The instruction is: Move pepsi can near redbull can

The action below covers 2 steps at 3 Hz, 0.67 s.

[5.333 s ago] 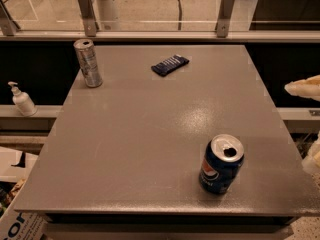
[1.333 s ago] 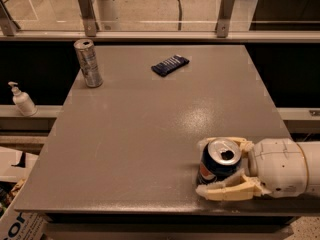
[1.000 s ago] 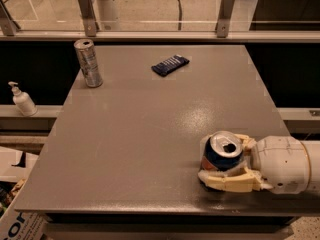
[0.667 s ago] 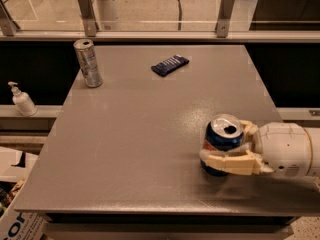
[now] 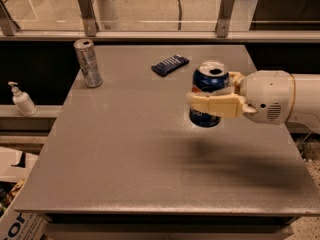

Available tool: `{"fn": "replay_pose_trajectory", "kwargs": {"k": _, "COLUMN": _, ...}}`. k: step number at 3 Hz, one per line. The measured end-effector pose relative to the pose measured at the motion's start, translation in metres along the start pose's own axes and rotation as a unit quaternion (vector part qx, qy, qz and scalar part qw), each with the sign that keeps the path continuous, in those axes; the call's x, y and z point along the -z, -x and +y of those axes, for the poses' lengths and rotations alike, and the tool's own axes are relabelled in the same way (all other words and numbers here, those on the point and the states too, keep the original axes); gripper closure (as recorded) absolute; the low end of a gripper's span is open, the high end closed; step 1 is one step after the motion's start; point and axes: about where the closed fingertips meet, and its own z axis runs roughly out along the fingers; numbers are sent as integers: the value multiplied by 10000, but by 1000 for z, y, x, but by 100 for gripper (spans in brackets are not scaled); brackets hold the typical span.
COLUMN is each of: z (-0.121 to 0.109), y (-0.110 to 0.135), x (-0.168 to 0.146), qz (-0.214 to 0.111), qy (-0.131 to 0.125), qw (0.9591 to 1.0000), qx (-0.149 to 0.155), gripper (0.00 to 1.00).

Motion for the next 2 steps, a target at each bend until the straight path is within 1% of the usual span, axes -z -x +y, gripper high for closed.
{"fn": "replay_pose_trajectory", "kwargs": {"k": 1, "z": 0, "y": 1, "x": -2, "qz": -11, "qy": 13, "qw": 10000, "qx": 26, "gripper": 100}}
{"fn": "replay_pose_trajectory", "kwargs": {"k": 2, "z": -5, "y": 13, "x": -25, "qz": -101, "qy": -7, "qw": 9998, "qx": 175, "gripper": 100}}
